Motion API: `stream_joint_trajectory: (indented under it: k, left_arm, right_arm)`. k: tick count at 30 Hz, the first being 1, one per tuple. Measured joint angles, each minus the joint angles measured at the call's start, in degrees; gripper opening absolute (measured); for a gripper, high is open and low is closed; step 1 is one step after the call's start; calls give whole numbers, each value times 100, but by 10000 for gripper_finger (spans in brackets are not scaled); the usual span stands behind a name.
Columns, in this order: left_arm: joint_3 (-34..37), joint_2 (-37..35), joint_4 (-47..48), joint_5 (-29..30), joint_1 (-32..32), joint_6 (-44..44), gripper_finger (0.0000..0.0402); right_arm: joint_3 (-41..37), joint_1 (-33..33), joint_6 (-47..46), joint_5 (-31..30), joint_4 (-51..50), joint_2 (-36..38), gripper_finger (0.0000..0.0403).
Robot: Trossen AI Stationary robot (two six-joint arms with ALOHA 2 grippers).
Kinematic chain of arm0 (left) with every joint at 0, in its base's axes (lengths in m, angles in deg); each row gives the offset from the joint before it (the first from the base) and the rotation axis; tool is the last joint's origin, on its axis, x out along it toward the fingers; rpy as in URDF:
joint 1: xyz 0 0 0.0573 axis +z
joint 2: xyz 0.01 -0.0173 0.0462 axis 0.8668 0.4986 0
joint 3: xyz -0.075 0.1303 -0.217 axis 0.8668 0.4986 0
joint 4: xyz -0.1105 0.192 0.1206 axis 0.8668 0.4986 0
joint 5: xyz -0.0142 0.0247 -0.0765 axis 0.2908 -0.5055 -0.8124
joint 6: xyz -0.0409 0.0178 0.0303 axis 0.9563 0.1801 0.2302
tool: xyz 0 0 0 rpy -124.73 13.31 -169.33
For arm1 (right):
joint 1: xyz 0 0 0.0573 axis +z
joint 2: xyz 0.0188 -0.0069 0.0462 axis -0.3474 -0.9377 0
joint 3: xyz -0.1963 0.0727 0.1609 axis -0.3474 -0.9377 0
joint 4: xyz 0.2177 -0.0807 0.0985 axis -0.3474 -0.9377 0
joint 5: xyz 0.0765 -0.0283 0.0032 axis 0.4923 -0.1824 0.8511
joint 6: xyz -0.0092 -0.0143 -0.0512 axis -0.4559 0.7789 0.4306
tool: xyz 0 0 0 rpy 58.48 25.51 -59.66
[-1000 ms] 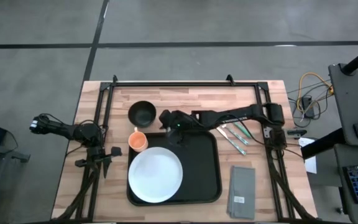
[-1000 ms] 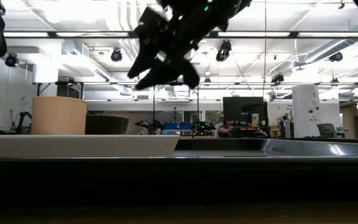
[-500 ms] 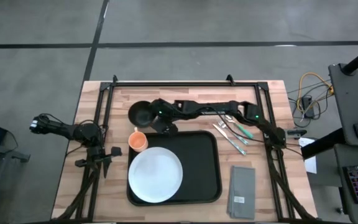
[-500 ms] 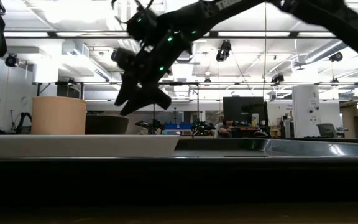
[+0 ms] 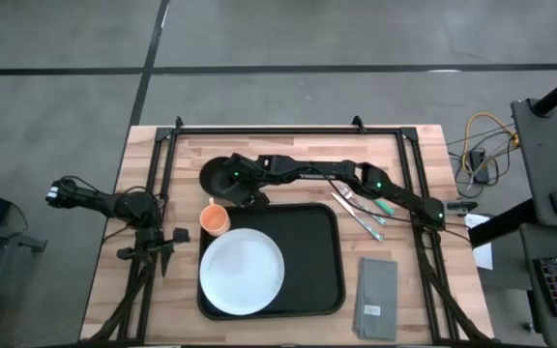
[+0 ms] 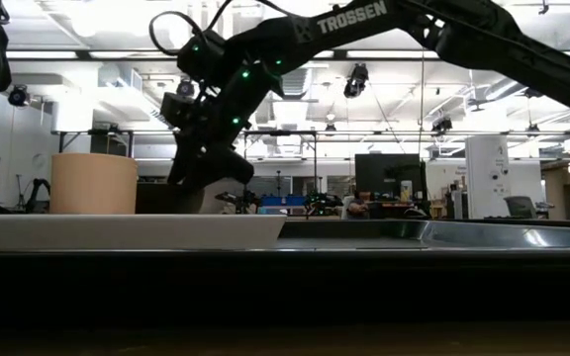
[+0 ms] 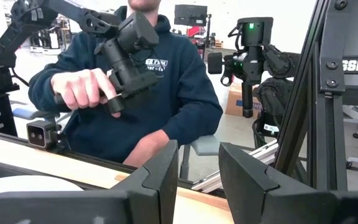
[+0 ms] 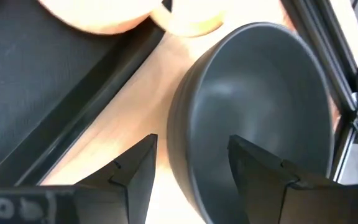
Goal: Set up tray
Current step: Put the black bowl on top of the white plate on the black table tray
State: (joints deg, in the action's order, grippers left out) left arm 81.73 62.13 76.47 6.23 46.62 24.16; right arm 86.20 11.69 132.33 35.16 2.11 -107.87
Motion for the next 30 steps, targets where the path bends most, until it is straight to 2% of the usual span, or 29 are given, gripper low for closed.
stream_joint_trajectory:
  k: [8,12,16,24,30]
  left_arm:
    - [0,0,1,2,1,1,98]
    - [0,0,0,1,2,0,98]
    - [0,0,1,2,2,-1,98]
    - [0,0,1,2,2,-1,98]
    - [0,0,0,1,1,0,98]
  right_arm:
    - [-125,0,-221,-24,-27,0,187]
    - [-193,0,-360,-26,65,0,171]
    - [-193,-4,-461,-31,172,0,132]
    - [-195,0,-487,-31,182,0,21]
    - [-198,-4,-492,-104,185,7,10]
